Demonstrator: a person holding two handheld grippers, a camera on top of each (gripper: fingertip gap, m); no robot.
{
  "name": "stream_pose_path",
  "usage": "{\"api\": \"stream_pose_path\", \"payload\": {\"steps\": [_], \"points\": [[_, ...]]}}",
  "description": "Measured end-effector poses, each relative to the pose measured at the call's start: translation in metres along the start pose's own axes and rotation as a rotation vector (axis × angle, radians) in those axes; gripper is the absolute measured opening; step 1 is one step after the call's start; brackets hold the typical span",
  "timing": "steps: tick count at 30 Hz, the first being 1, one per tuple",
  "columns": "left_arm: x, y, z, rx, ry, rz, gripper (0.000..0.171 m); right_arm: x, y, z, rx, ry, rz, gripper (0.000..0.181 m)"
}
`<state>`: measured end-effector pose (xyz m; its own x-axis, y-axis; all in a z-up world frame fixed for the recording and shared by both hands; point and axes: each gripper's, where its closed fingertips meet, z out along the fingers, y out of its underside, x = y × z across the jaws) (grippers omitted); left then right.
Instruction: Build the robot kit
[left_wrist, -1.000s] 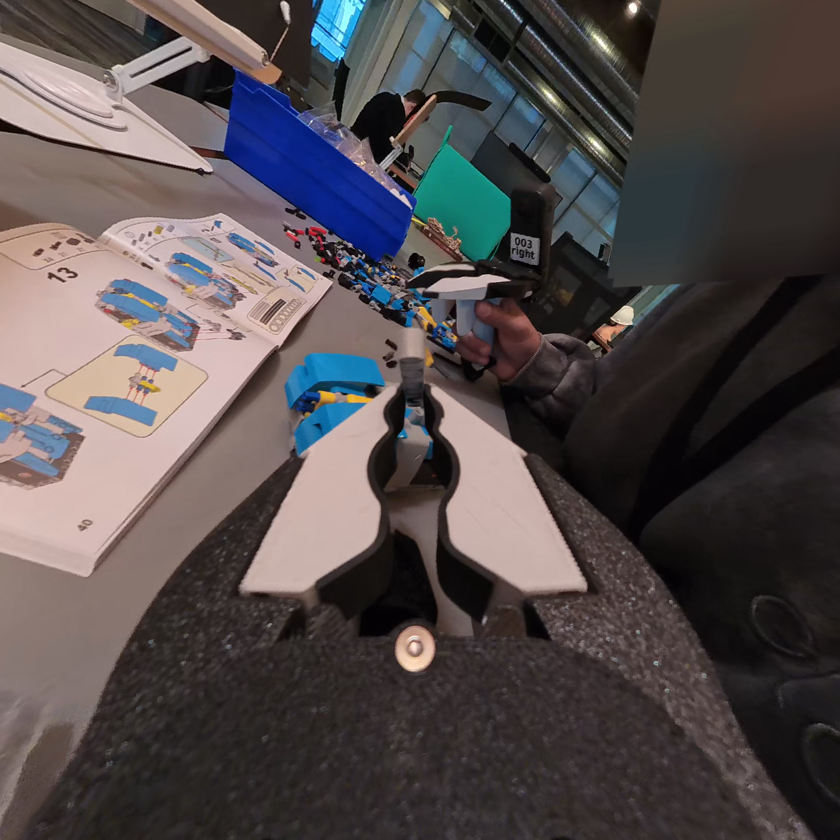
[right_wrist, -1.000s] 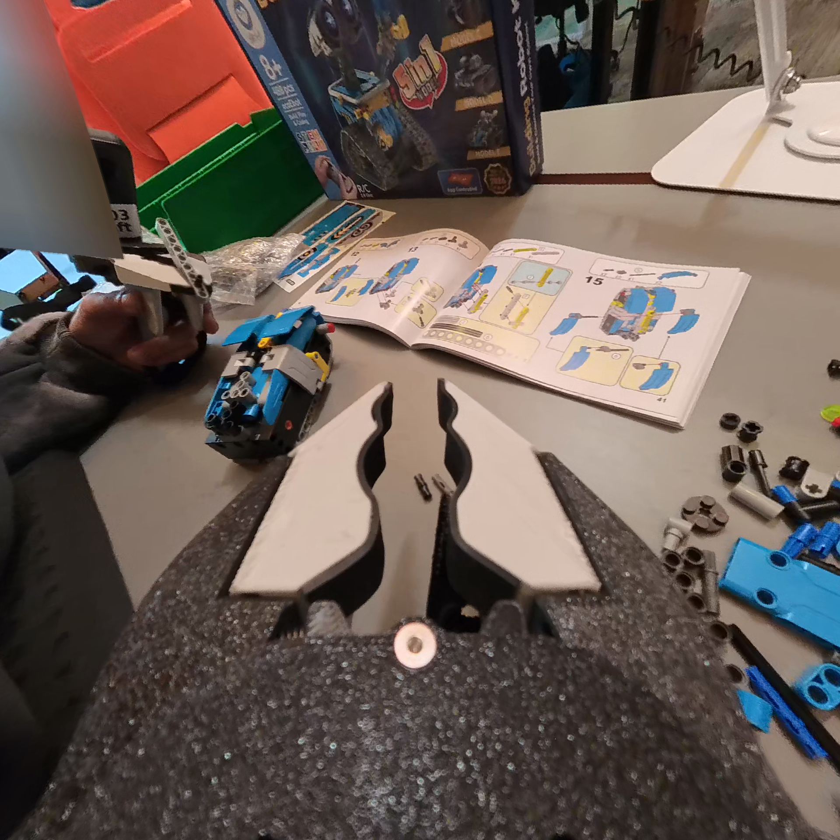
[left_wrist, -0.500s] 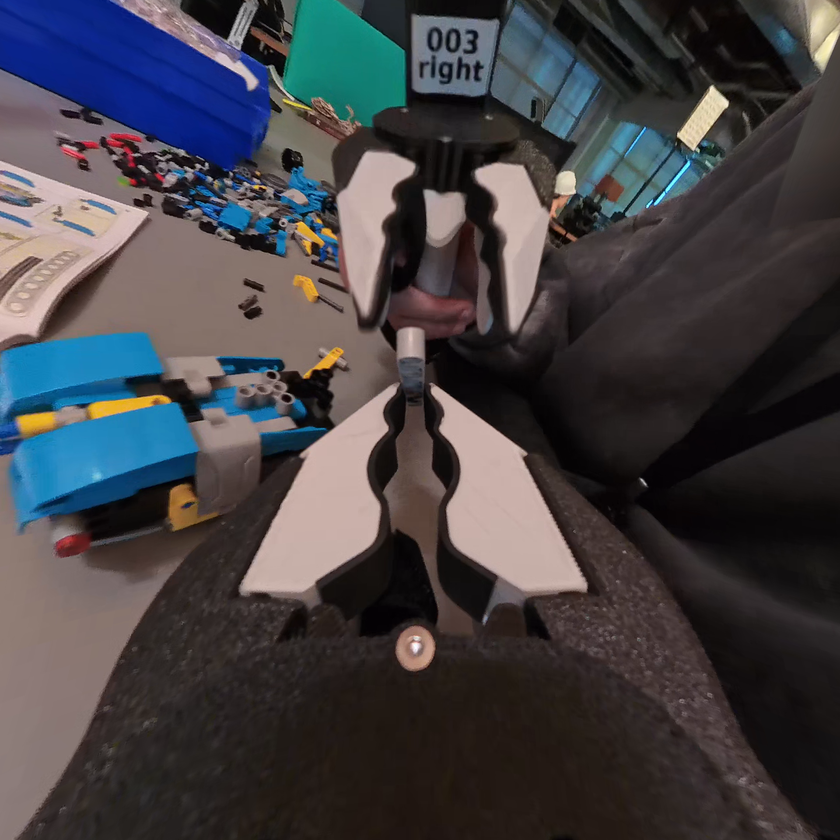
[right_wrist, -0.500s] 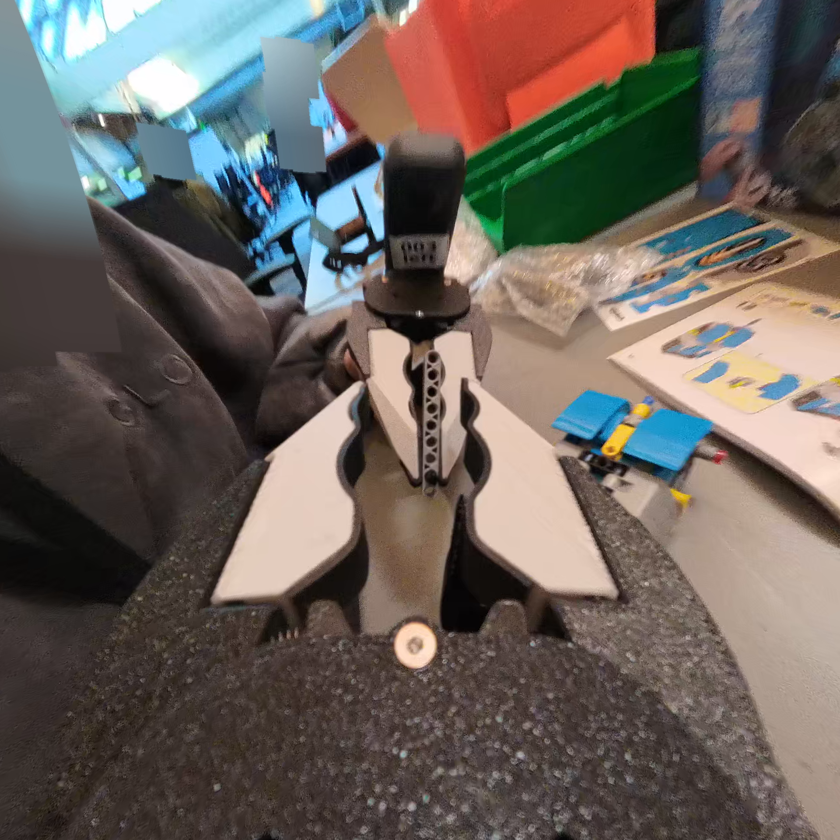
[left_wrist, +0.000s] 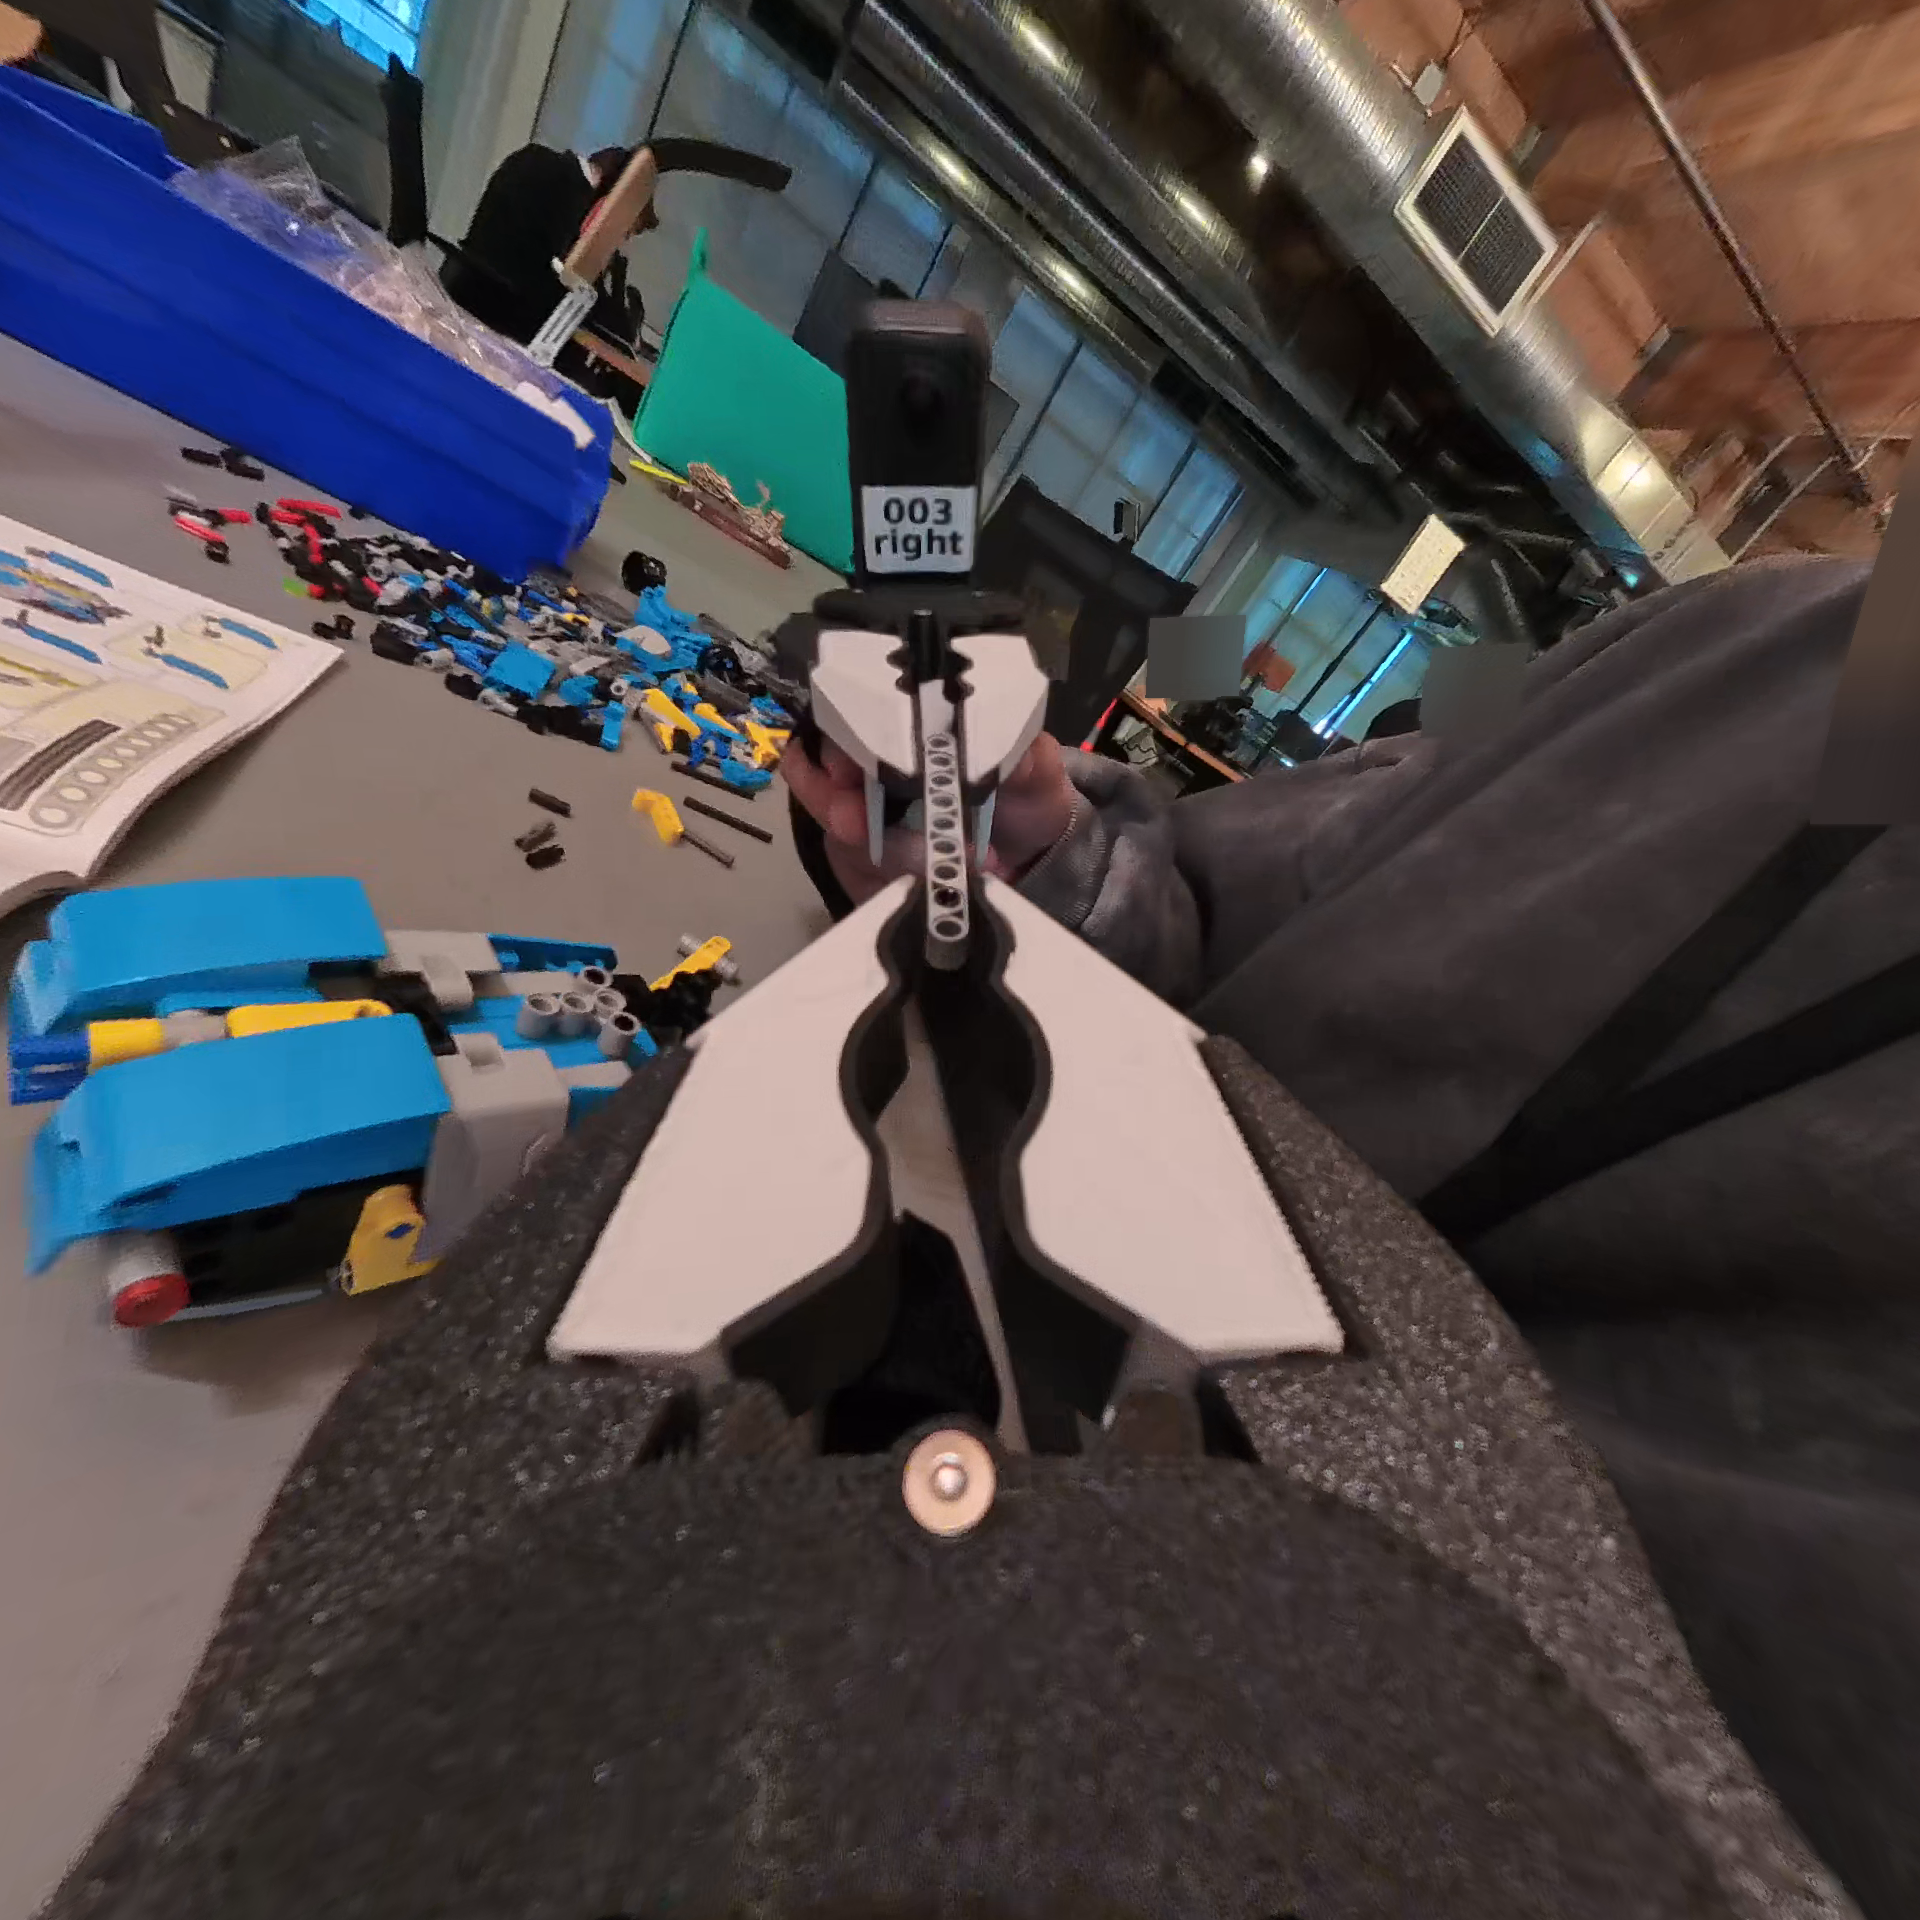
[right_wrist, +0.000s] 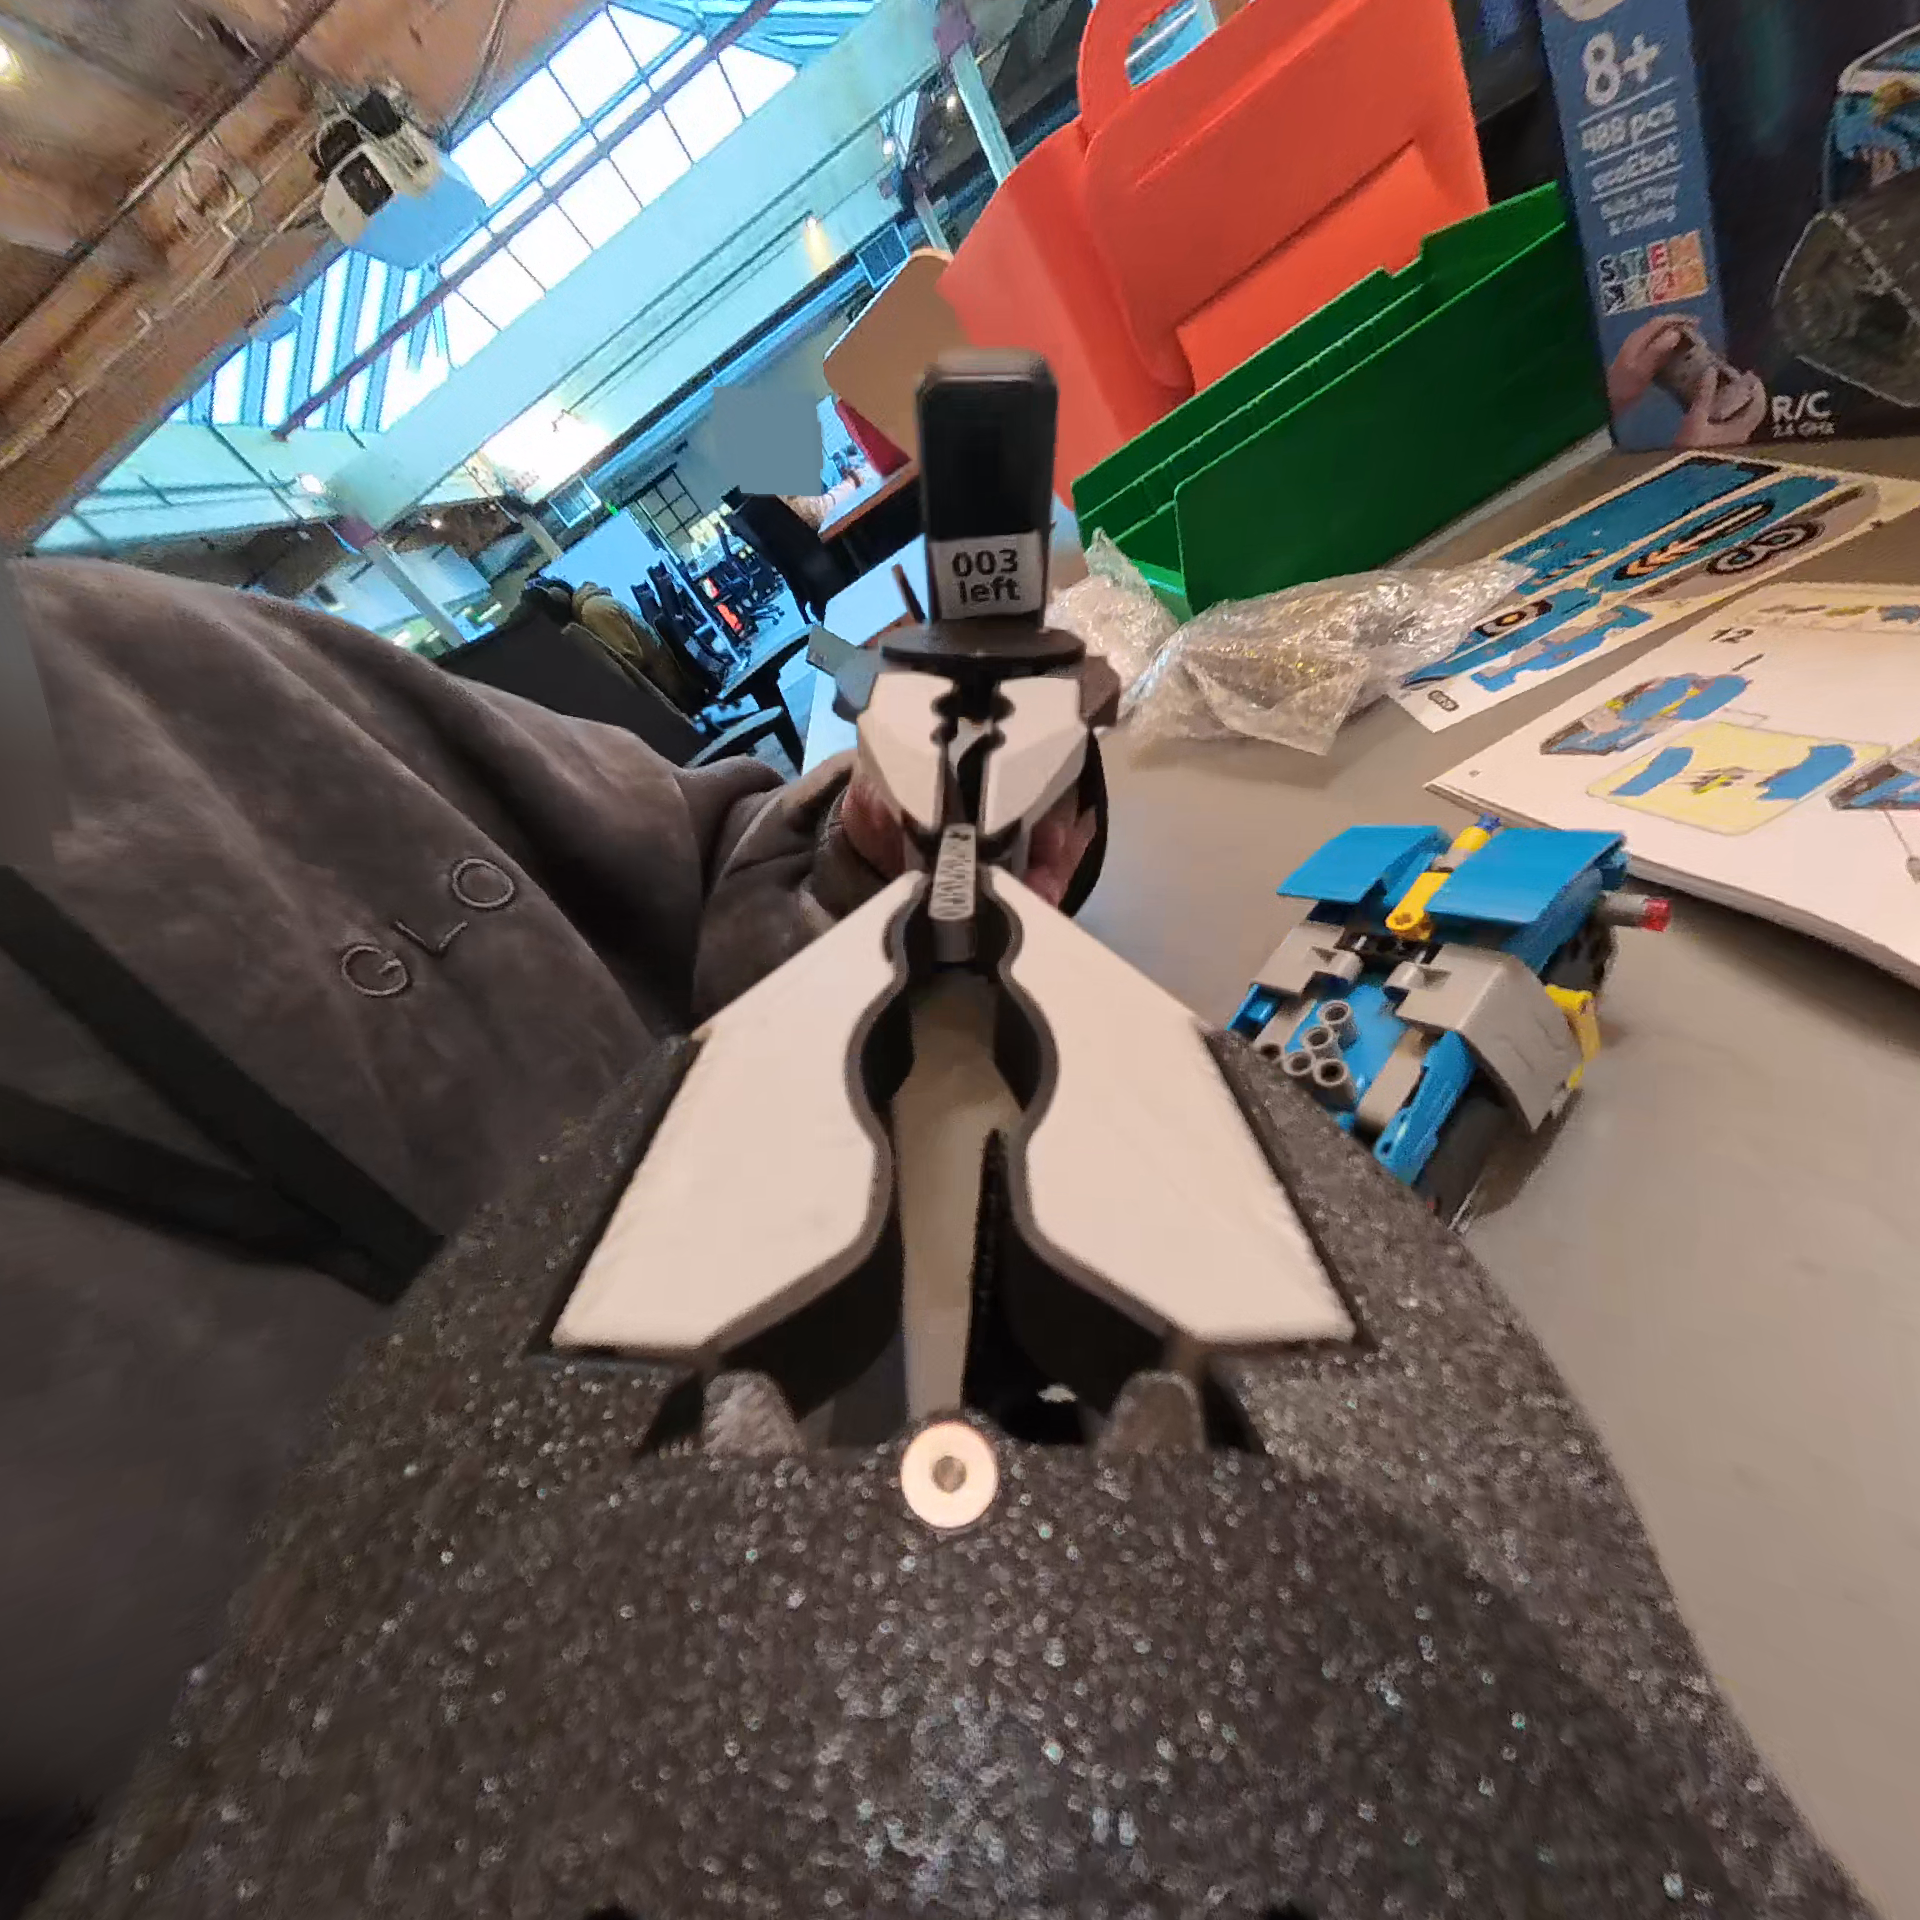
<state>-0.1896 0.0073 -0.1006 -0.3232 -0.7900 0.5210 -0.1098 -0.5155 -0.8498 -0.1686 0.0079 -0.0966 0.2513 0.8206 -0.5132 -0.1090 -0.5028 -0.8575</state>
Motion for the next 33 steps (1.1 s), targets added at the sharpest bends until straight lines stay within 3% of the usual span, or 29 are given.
{"api": "stream_pose_path", "payload": {"steps": [5, 8, 12, 17, 20, 33], "points": [[-0.003, -0.006, -0.002, 0.051, -0.007, -0.009, 0.007, 0.002, -0.003, -0.001, 0.015, 0.039, -0.045, 0.007], [-0.008, -0.016, -0.008, 0.124, -0.017, -0.024, 0.025, 0.002, -0.019, -0.009, 0.118, 0.048, -0.042, 0.007], [-0.004, -0.022, -0.009, 0.190, 0.030, -0.055, 0.025, -0.002, -0.039, -0.017, 0.273, -0.003, 0.032, 0.007], [0.007, -0.034, -0.010, 0.285, 0.095, -0.085, 0.021, -0.004, -0.036, 0.000, 0.292, -0.004, 0.054, 0.007], [0.005, -0.036, -0.013, 0.300, 0.074, -0.074, 0.009, -0.003, -0.028, 0.012, 0.253, 0.014, 0.048, 0.007], [0.003, -0.040, -0.017, 0.332, 0.081, -0.096, 0.007, -0.003, 0.011, 0.041, 0.033, 0.000, 0.092, 0.008]]}}
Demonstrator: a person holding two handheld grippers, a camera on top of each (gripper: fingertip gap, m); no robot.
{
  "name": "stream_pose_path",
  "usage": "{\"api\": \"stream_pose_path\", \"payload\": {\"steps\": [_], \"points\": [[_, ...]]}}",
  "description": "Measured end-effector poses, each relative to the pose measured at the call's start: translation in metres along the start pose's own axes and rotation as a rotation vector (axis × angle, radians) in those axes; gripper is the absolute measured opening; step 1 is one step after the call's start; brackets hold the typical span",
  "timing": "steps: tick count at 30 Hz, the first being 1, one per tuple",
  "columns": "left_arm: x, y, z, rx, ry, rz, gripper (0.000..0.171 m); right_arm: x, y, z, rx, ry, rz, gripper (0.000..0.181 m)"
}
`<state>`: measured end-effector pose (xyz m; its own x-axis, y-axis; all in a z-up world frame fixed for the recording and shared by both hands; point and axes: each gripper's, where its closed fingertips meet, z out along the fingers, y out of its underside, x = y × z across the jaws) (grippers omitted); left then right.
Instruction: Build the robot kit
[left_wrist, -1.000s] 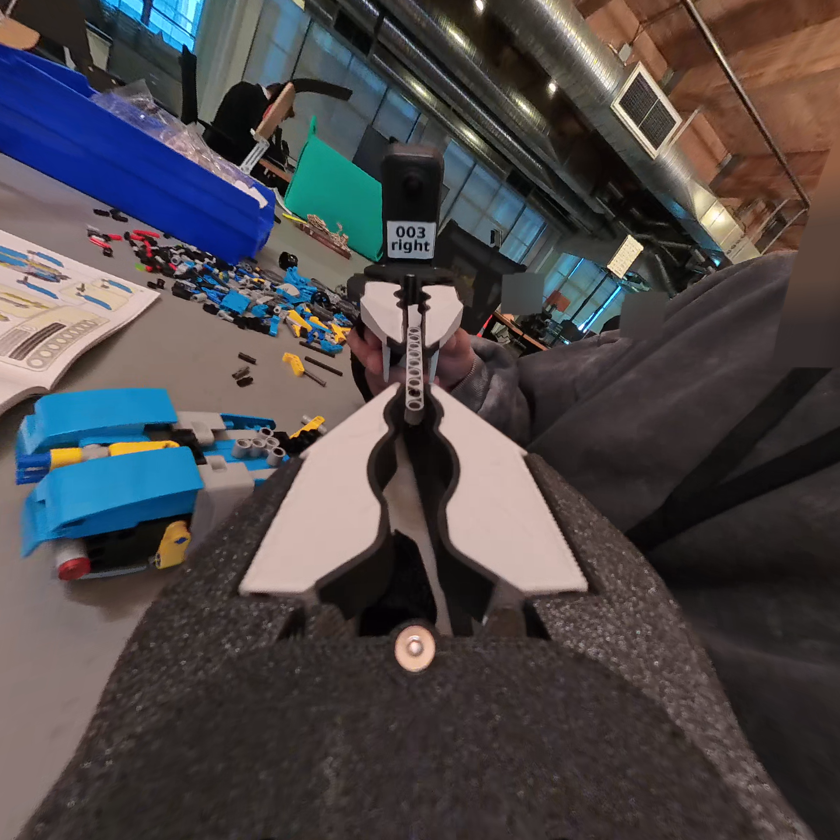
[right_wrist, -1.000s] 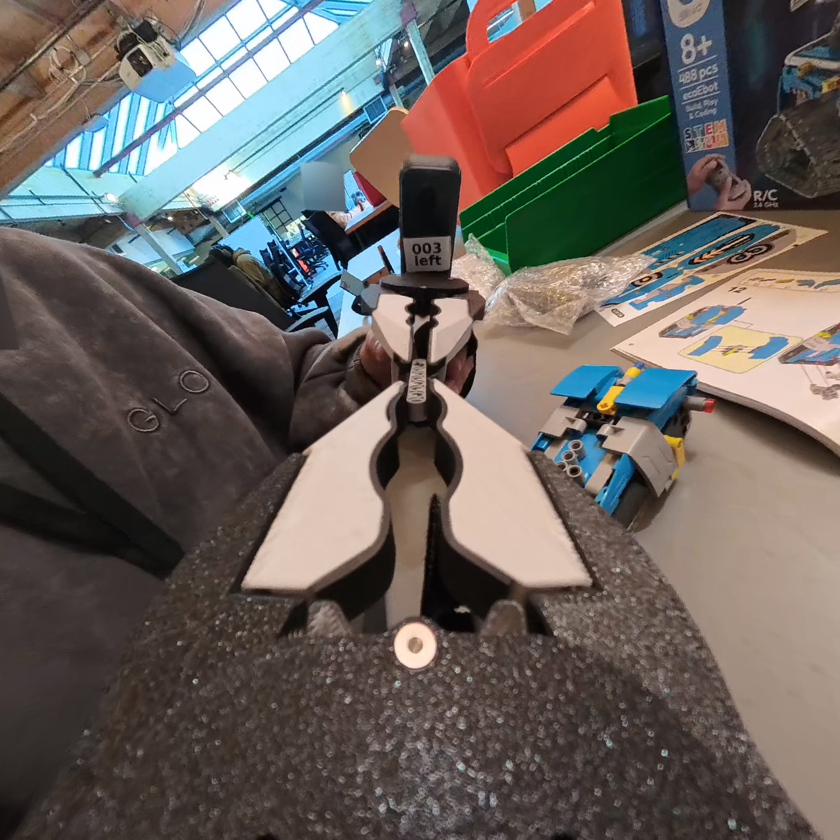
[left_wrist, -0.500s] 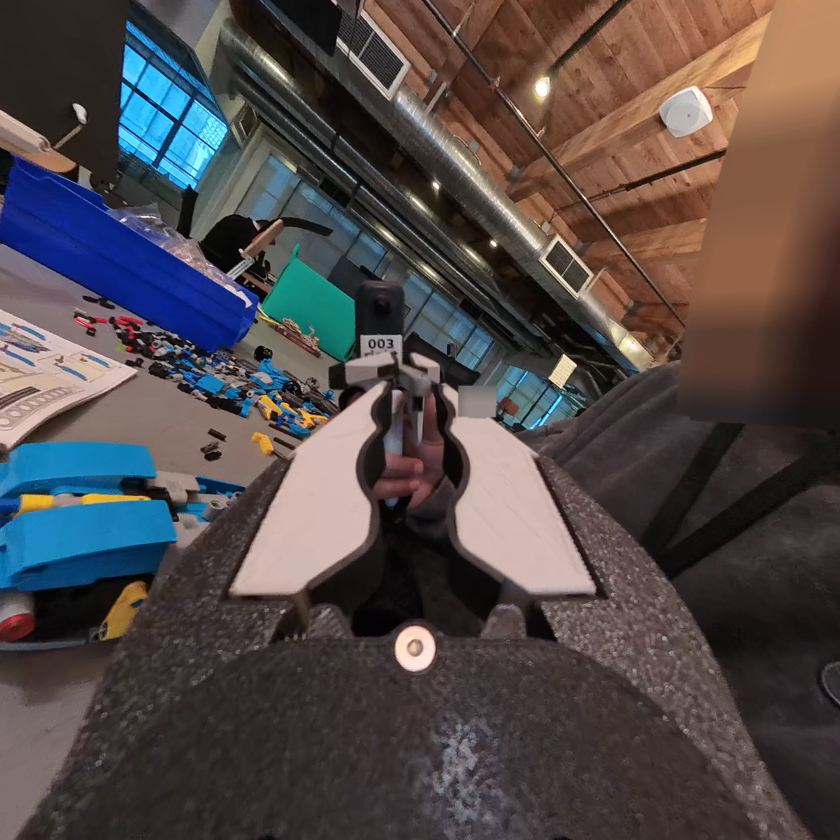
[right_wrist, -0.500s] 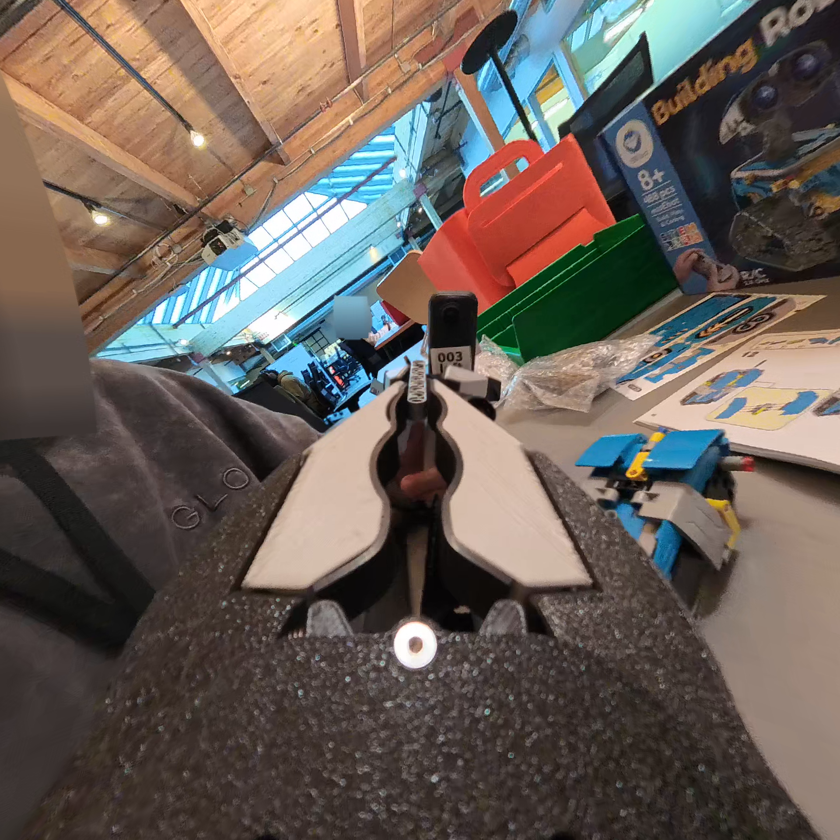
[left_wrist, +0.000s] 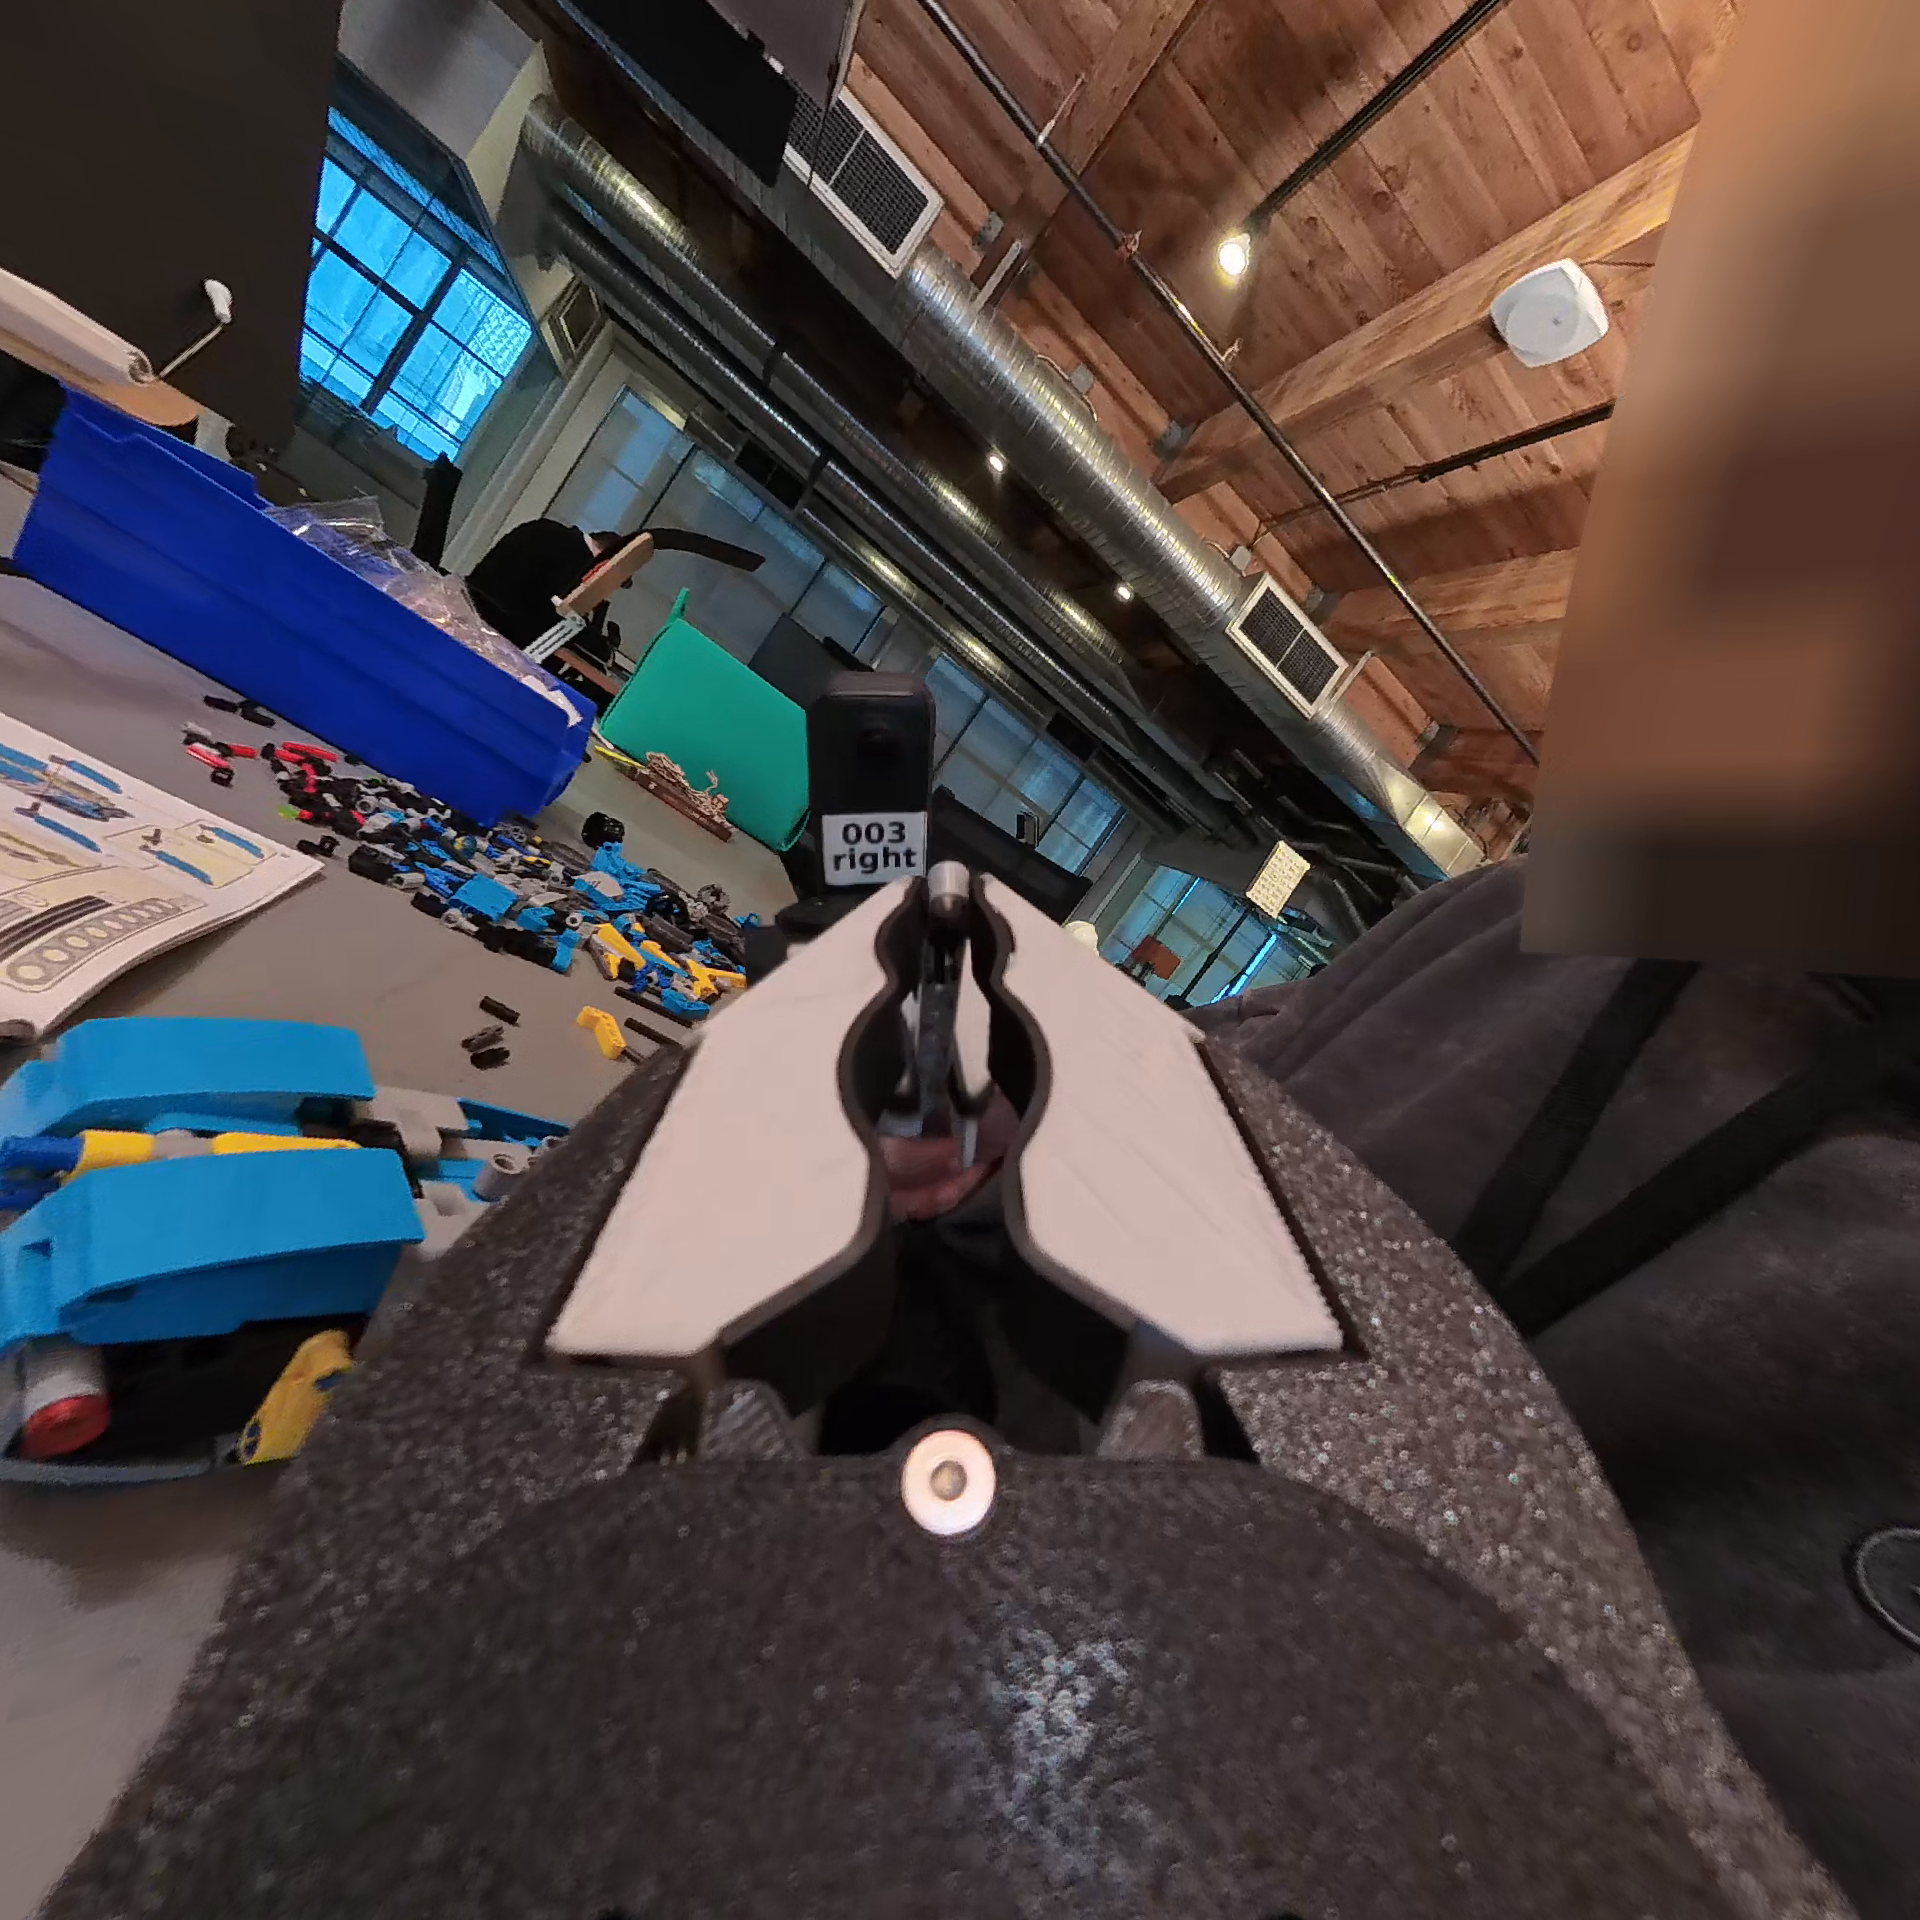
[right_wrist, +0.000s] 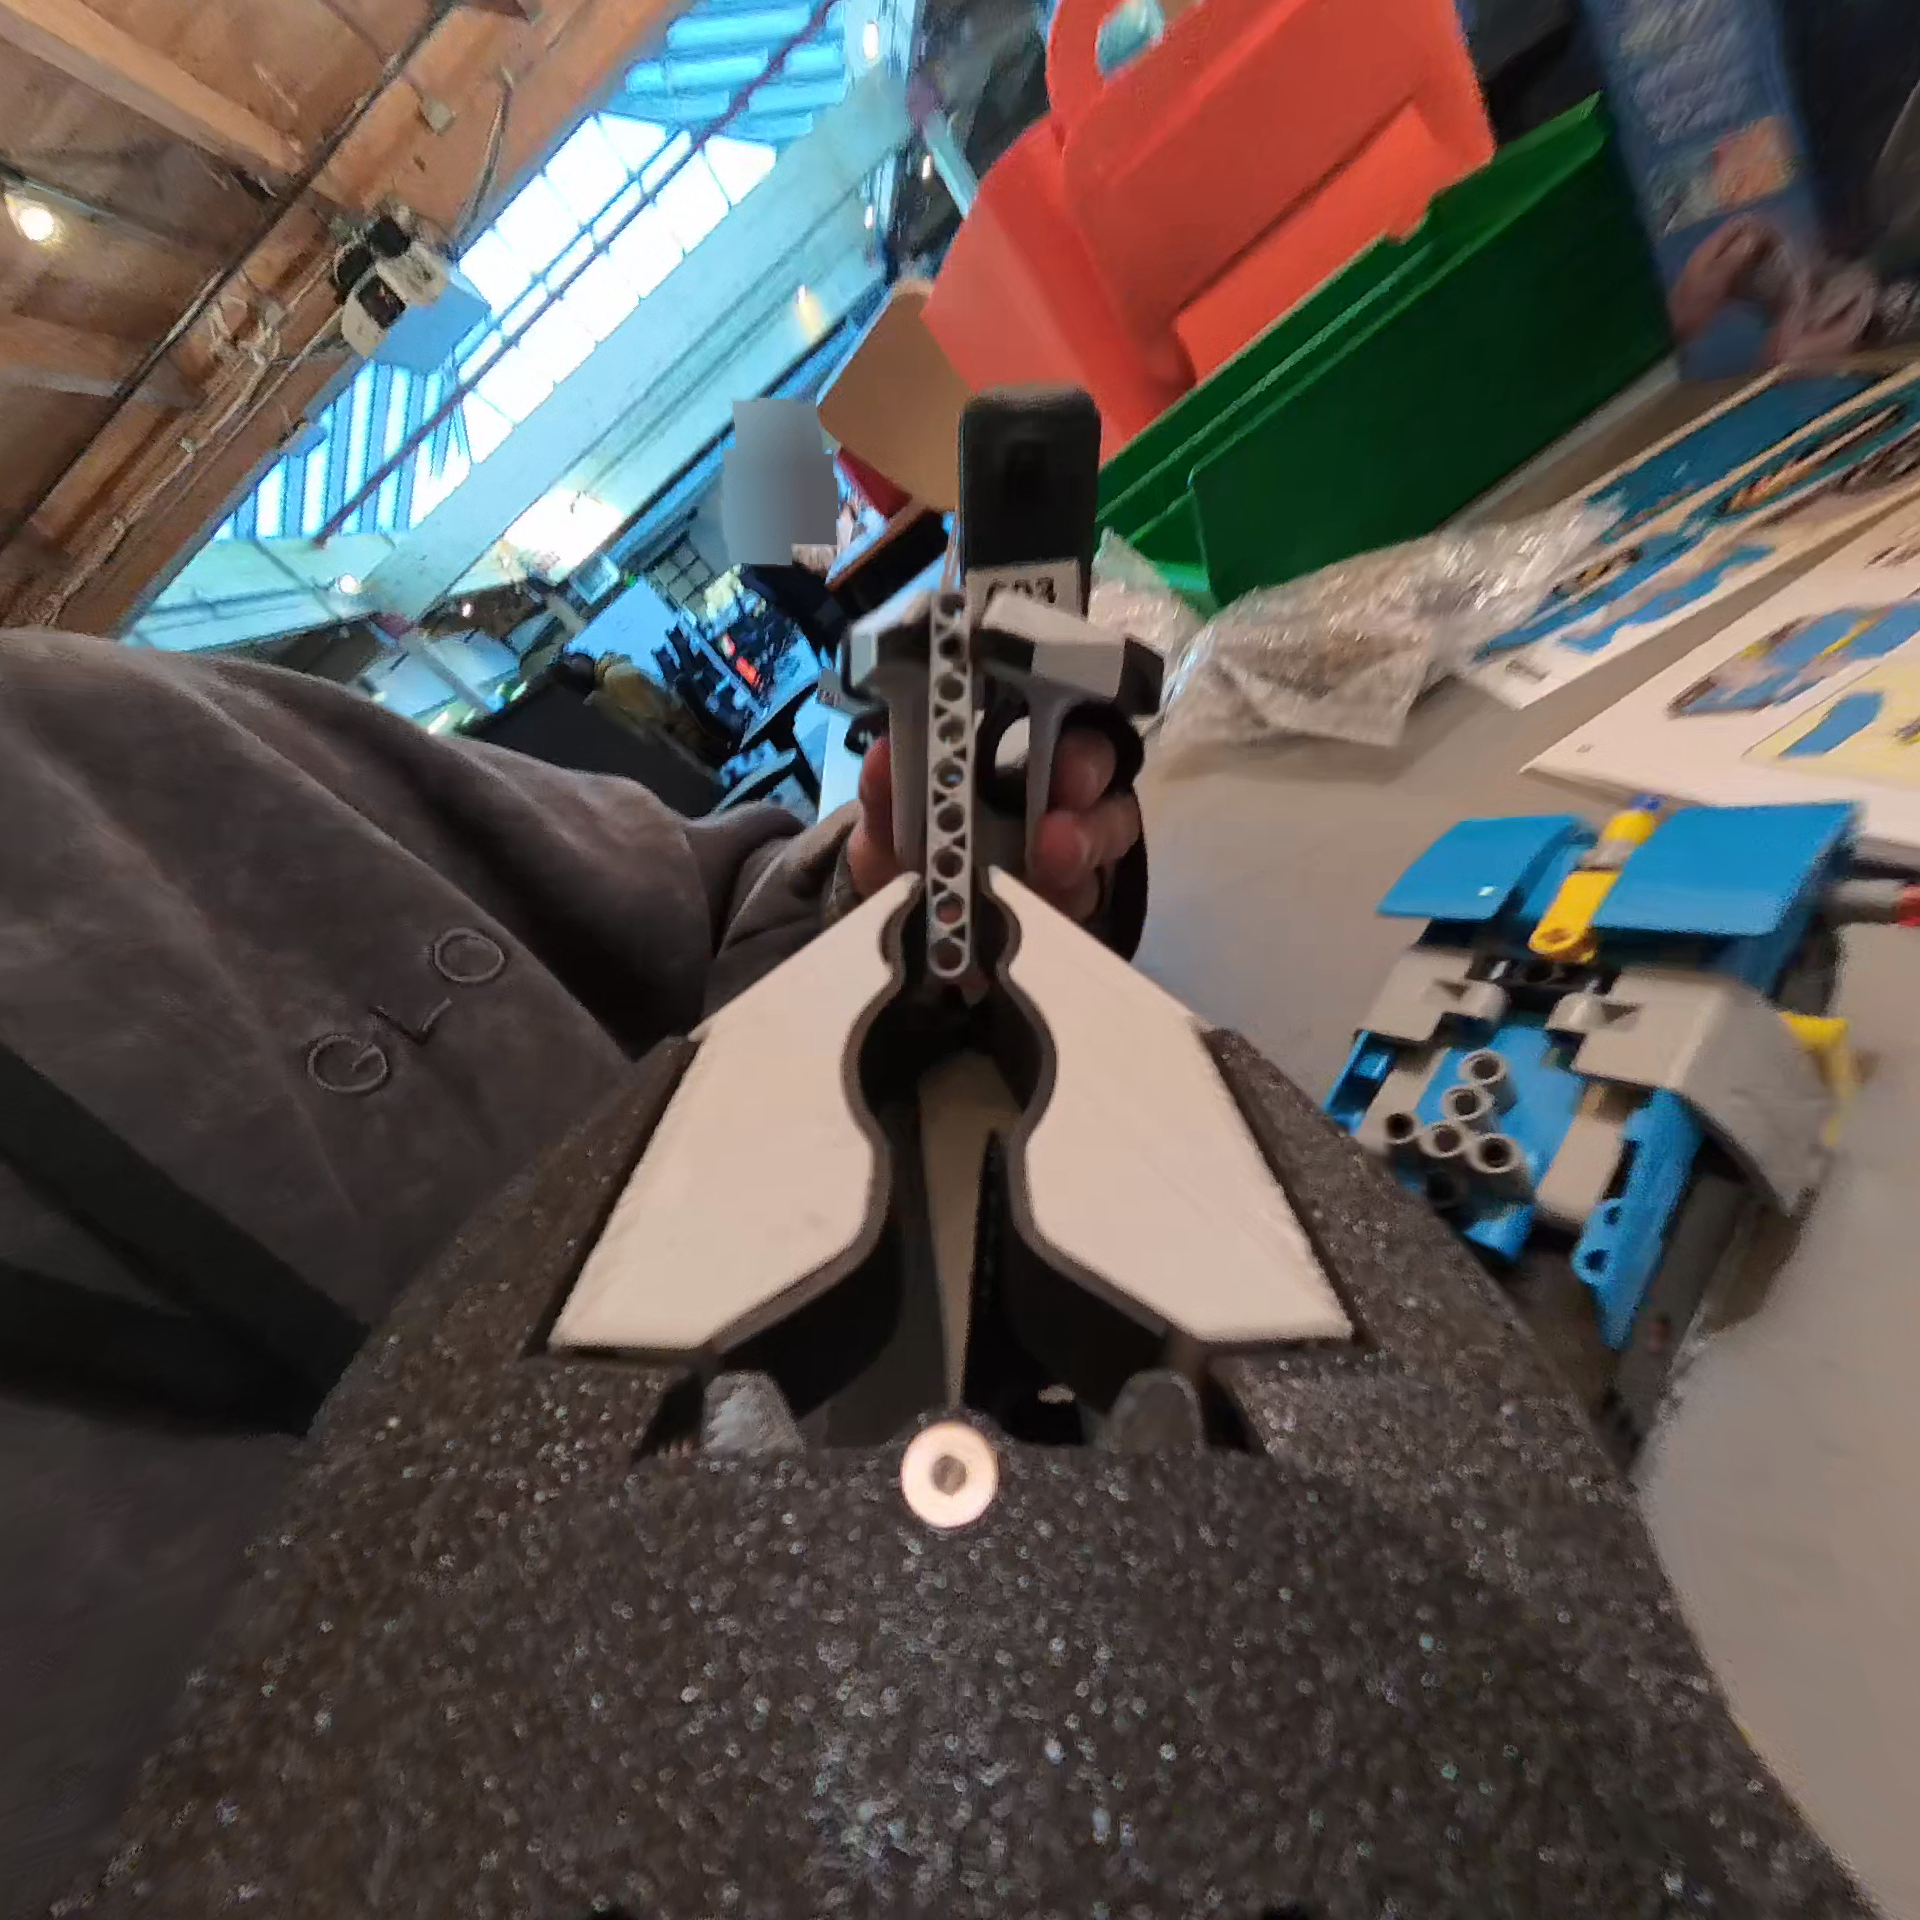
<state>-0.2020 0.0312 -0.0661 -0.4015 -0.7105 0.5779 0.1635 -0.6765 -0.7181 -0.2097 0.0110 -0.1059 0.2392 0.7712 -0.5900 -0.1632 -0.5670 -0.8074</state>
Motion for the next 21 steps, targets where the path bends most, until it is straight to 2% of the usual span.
{"api": "stream_pose_path", "payload": {"steps": [2, 5, 8, 14, 16, 17, 21], "points": [[0.002, 0.002, 0.002, 0.000, 0.015, -0.009, 0.008, -0.003, 0.010, 0.008, -0.053, -0.009, -0.002, 0.008], [0.002, -0.002, 0.001, 0.022, 0.010, -0.022, 0.008, -0.003, 0.006, 0.009, -0.029, 0.000, -0.004, 0.007], [-0.005, -0.010, -0.004, 0.061, -0.032, -0.024, 0.015, 0.002, -0.010, -0.001, 0.074, -0.002, 0.039, 0.006], [-0.007, -0.013, -0.006, 0.075, -0.035, -0.020, 0.018, 0.008, -0.006, -0.002, 0.047, 0.047, 0.011, 0.006], [-0.007, -0.011, -0.005, 0.067, -0.042, -0.012, 0.014, 0.007, -0.003, 0.001, 0.032, 0.050, 0.002, 0.007], [-0.007, -0.011, -0.005, 0.062, -0.048, -0.003, 0.007, 0.007, -0.003, 0.001, 0.029, 0.050, 0.001, 0.007], [-0.008, -0.010, -0.005, 0.043, -0.058, 0.009, 0.007, 0.007, -0.002, 0.001, 0.027, 0.047, 0.009, 0.007]]}}
